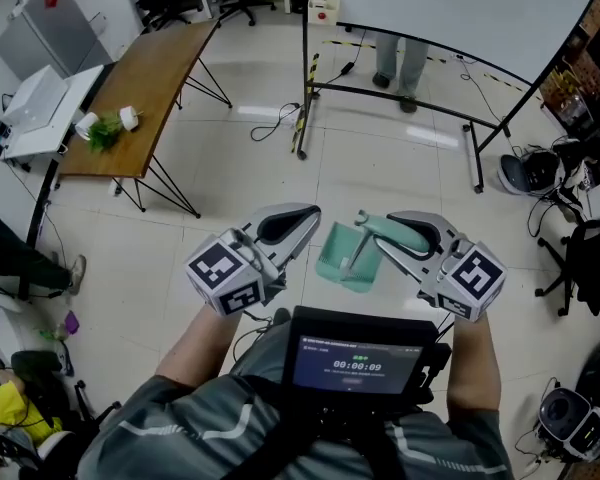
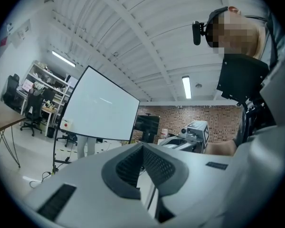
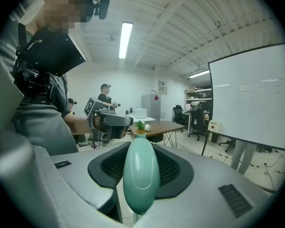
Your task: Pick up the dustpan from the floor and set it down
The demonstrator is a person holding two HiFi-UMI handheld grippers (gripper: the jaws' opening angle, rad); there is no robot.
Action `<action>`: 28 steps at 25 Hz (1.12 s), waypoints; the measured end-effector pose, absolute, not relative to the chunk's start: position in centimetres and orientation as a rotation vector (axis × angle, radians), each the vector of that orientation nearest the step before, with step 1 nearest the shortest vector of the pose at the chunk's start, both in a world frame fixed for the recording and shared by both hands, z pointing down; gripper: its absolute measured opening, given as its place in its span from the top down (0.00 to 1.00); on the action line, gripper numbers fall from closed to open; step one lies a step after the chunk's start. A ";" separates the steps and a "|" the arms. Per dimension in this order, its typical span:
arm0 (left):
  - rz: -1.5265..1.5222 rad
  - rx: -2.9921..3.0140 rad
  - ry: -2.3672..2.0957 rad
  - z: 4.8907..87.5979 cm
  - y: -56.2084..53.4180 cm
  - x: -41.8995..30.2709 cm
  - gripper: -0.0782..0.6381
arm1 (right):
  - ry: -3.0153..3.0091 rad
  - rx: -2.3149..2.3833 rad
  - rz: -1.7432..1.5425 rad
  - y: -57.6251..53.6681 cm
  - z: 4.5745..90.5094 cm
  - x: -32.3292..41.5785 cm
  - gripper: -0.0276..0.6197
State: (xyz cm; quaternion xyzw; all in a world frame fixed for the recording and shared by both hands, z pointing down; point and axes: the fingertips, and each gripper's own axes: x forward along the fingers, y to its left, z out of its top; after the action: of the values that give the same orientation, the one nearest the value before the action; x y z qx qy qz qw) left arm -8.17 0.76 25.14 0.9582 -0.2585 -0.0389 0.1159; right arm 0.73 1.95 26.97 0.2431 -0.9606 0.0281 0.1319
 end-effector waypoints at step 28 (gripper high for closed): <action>-0.050 2.805 -0.865 26.5 -5.0 -17.3 0.85 | -2.758 0.751 0.119 -4.1 27.8 -5.5 0.70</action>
State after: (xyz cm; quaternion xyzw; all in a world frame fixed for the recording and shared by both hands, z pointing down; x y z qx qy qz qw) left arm -17.27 -5.01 26.52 0.9504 -0.2930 -0.0169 0.1030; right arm -5.49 -4.07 27.81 0.2600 -0.9545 0.0414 0.1400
